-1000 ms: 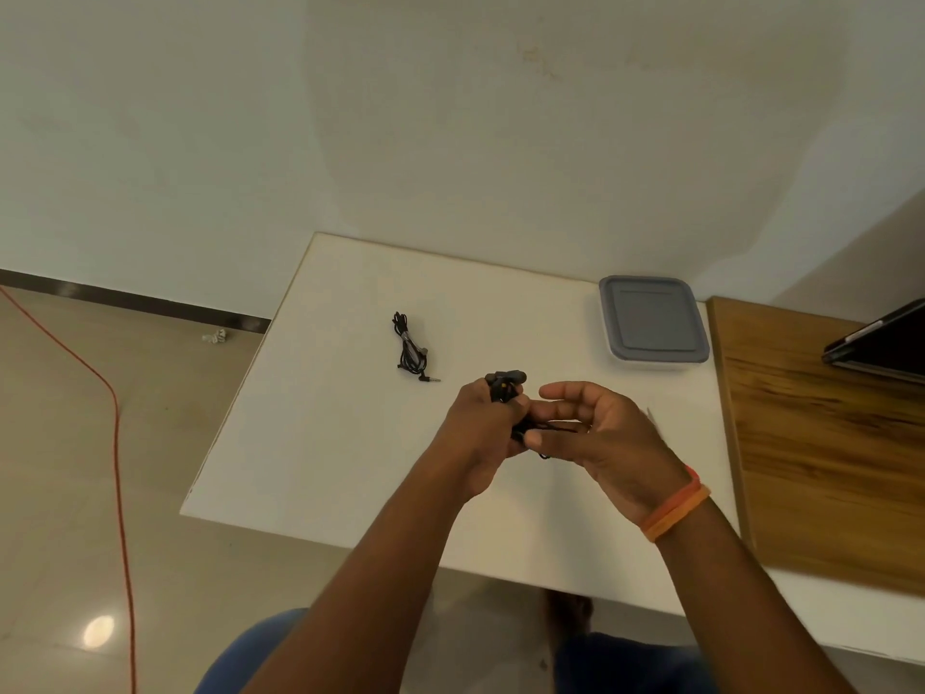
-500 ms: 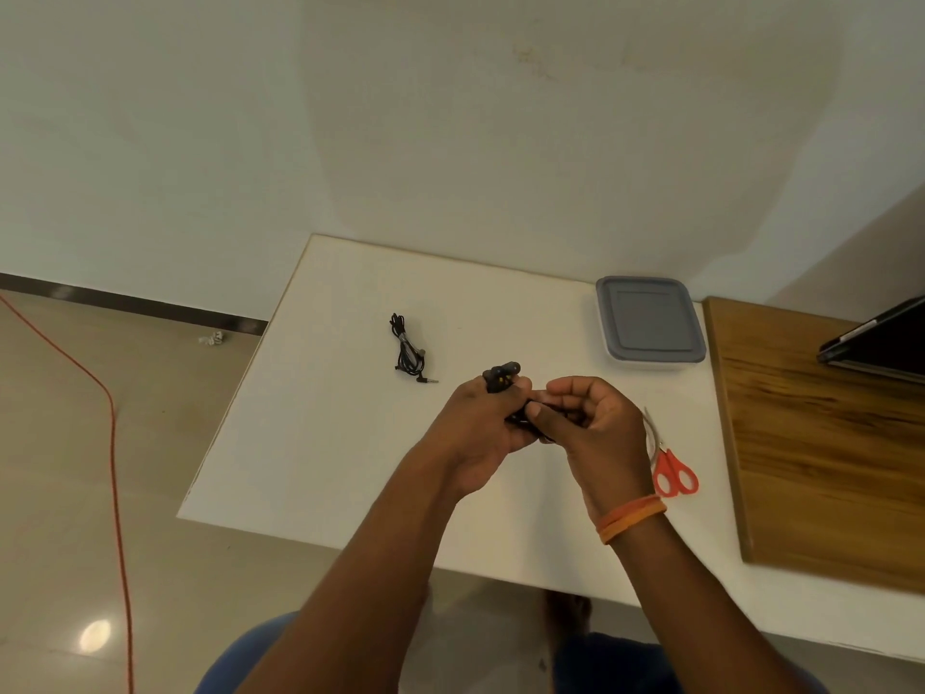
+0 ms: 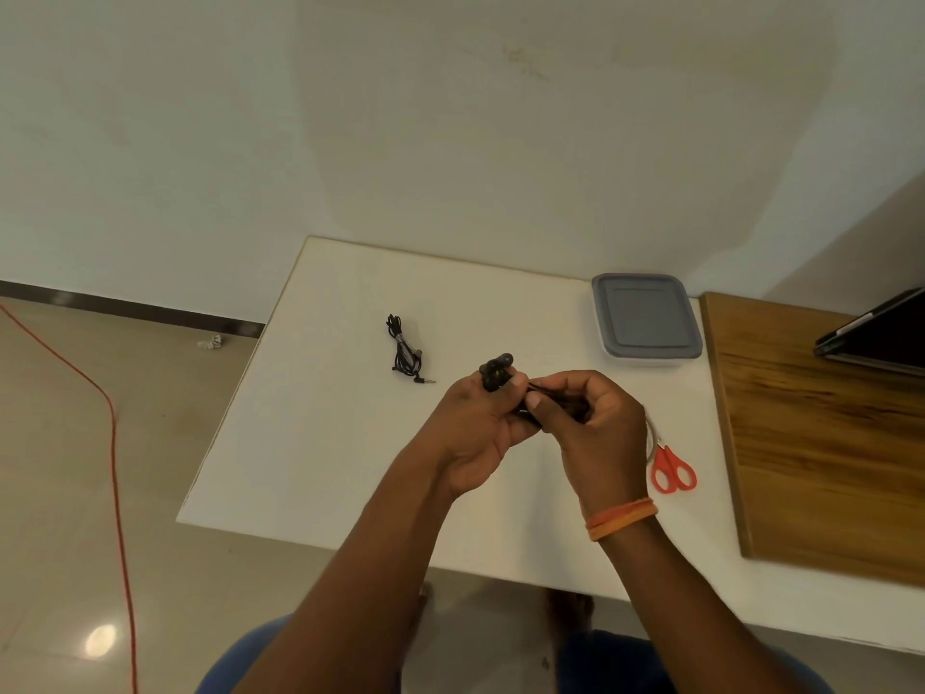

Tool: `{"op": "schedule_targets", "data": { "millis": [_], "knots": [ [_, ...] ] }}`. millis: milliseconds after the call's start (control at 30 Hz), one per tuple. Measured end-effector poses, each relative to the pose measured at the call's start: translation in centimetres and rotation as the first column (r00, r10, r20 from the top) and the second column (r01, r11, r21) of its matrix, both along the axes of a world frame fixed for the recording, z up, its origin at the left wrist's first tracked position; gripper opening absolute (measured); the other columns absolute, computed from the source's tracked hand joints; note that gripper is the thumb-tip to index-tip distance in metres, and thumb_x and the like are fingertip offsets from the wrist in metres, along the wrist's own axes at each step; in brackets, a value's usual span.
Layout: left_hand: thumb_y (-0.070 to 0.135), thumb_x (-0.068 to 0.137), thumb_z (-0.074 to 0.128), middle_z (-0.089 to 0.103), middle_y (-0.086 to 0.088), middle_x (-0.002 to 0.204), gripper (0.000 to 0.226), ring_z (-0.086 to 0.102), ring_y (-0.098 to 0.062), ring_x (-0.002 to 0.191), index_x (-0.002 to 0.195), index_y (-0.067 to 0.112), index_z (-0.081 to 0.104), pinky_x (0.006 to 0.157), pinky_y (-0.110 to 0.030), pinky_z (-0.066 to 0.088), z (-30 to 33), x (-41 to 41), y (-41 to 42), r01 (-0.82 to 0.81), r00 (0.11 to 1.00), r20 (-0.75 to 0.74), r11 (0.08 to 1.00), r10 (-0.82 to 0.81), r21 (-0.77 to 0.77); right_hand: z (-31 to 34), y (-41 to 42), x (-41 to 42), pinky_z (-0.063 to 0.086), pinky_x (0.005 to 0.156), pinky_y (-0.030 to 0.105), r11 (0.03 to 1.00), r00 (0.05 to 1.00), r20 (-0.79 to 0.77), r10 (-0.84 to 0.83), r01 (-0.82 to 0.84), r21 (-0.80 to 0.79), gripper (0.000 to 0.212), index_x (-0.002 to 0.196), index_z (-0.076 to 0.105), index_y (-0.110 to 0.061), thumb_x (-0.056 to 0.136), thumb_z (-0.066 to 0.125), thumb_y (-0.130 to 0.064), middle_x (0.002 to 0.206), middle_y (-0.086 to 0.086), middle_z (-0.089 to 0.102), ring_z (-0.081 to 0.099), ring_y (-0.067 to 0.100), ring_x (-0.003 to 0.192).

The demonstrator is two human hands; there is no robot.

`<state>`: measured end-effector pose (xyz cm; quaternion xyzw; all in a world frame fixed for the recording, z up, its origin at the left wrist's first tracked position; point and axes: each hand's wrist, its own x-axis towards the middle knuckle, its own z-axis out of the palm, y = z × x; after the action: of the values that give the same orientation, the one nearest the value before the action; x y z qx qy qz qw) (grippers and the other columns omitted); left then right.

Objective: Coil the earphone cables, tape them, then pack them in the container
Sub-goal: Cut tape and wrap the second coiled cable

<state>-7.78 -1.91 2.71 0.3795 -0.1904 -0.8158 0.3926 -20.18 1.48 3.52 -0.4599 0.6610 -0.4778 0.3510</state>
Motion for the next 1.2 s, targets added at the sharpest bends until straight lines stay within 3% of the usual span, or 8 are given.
{"op": "schedule_targets", "data": {
  "millis": [100,233,300,633,833,1000,1100,1200],
  "knots": [
    [0.005,0.103,0.044,0.062,-0.029,0.116,0.018,0.066,-0.035,0.109,0.112,-0.007,0.053,0.087,-0.039,0.059,0.3,0.0,0.0,0.001,0.999,-0.036,1.000,-0.001,0.021,0.3,0.0,-0.1,0.055,0.072,0.017,1.000,1.000,-0.010,0.016,-0.016,0.004,0.016,0.087,0.071,-0.021,0.078,0.076,-0.008,0.083,-0.009,0.072,0.069,0.006,0.080],
    [0.003,0.103,0.043,0.057,-0.030,0.126,0.012,0.063,-0.034,0.112,0.112,0.000,0.049,0.091,-0.042,0.057,0.7,0.1,-0.1,0.045,0.999,0.012,0.999,-0.045,-0.001,1.8,-0.2,-1.0,0.059,0.067,0.030,0.986,0.916,0.395,-0.072,0.006,0.165,0.013,0.094,0.070,-0.006,0.084,0.070,-0.014,0.085,0.006,0.074,0.072,0.020,0.081],
    [0.004,0.102,0.044,0.060,-0.025,0.127,0.014,0.063,-0.032,0.115,0.115,0.001,0.049,0.094,-0.044,0.055,0.7,0.1,0.0,0.087,0.996,0.034,0.996,-0.086,-0.010,2.3,-0.4,-1.8,0.058,0.066,0.035,0.975,0.877,0.472,-0.091,-0.018,0.222,0.016,0.097,0.068,-0.003,0.086,0.067,-0.014,0.084,0.009,0.075,0.072,0.024,0.080],
    [0.004,0.101,0.047,0.062,-0.017,0.119,0.025,0.065,-0.026,0.105,0.125,0.009,0.052,0.093,-0.040,0.055,0.1,-0.1,0.5,0.207,0.958,0.204,0.978,-0.200,-0.010,1.3,-0.8,-2.2,0.053,0.059,0.014,0.978,0.997,0.012,0.076,-0.077,0.194,0.021,0.098,0.066,-0.012,0.080,0.074,-0.004,0.077,0.004,0.073,0.071,0.012,0.073],
    [0.003,0.103,0.043,0.061,-0.030,0.119,0.012,0.064,-0.033,0.103,0.093,0.006,0.050,0.093,-0.045,0.054,-0.5,-0.2,0.1,0.128,0.979,0.152,0.990,-0.136,0.062,1.3,0.5,-0.8,0.051,0.072,0.009,0.985,0.950,-0.260,0.169,-0.170,0.022,0.037,0.111,0.064,-0.022,0.079,0.076,-0.008,0.079,-0.012,0.072,0.068,-0.001,0.080],
    [0.001,0.102,0.042,0.058,-0.019,0.098,0.007,0.060,-0.021,0.076,0.101,0.003,0.048,0.068,-0.032,0.058,-0.6,0.0,0.0,0.034,0.993,0.108,0.991,-0.048,0.127,0.4,0.9,0.0,0.056,0.081,0.041,0.952,0.808,-0.559,0.185,-0.288,-0.102,0.035,0.113,0.068,-0.016,0.079,0.077,-0.015,0.085,0.001,0.074,0.068,0.019,0.082],
    [0.000,0.102,0.042,0.059,-0.014,0.086,0.007,0.064,-0.017,0.064,0.104,0.001,0.048,0.059,-0.028,0.056,-0.6,0.2,-0.1,0.006,0.994,0.111,0.991,-0.022,0.137,-0.1,1.1,0.3,0.055,0.083,0.046,0.952,0.788,-0.584,0.195,-0.295,-0.081,0.039,0.120,0.064,-0.016,0.083,0.074,-0.019,0.091,0.003,0.073,0.067,0.022,0.084],
    [0.000,0.101,0.043,0.059,-0.015,0.085,0.007,0.065,-0.024,0.078,0.102,0.001,0.050,0.063,-0.034,0.060,-0.5,0.3,0.0,-0.012,0.993,0.117,0.990,-0.005,0.142,-0.3,1.0,0.1,0.052,0.093,0.042,0.950,0.802,-0.534,0.269,-0.312,0.010,0.051,0.134,0.050,-0.023,0.086,0.066,-0.032,0.097,-0.001,0.073,0.067,0.016,0.093]
  ]
}}
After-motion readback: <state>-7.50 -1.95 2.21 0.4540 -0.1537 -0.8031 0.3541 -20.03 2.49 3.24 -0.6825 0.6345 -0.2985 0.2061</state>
